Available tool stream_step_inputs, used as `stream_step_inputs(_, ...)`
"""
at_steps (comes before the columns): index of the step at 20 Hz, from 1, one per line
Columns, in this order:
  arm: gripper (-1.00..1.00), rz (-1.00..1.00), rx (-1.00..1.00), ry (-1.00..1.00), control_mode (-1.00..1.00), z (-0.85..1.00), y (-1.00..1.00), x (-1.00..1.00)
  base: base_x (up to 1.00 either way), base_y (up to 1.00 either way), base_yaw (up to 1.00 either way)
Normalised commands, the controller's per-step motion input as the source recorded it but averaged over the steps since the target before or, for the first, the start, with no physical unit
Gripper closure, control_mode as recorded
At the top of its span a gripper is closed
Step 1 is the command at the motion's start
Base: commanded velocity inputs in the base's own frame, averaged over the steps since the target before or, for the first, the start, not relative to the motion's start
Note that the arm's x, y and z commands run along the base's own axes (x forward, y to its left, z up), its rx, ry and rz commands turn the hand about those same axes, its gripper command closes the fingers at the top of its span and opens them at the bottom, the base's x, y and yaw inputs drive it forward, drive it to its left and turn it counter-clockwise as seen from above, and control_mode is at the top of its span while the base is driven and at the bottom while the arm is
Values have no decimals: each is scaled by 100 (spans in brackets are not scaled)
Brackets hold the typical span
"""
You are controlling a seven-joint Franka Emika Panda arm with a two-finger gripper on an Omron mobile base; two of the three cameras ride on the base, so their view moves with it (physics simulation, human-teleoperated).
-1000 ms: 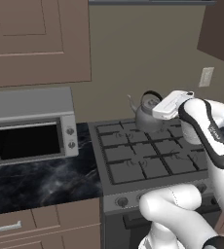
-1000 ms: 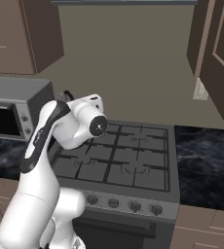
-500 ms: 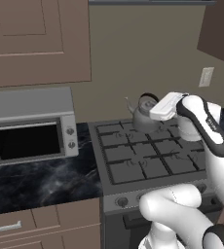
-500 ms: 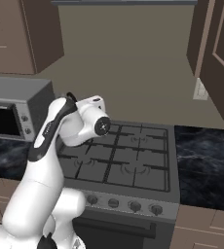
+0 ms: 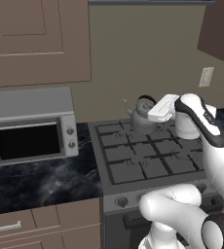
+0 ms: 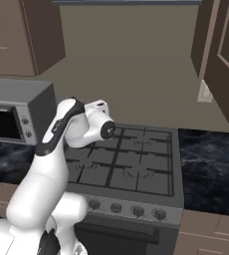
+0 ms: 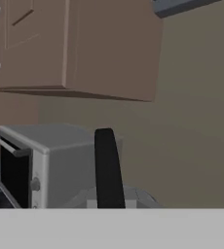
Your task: Pick the kettle from the cabinet and place it on a stove burner. Then pick the pot from the counter and place it on another stove burner. Finally, turn both burners on.
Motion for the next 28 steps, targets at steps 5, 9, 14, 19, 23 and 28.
stream_step_inputs(5,100,2,0,0,-100,-15,0,16,0,0,0)
stream_step_inputs(9,100,2,0,0,-100,-14,0,17,0,0,0)
stream_step_inputs(14,100,1,0,0,-100,-14,0,22,0,0,0)
stream_step_inputs(19,100,1,0,0,-100,-15,0,21,0,0,0)
stream_step_inputs(23,100,2,0,0,-100,-16,0,20,0,0,0)
stream_step_inputs(28,100,2,0,0,-100,-15,0,20,0,0,0)
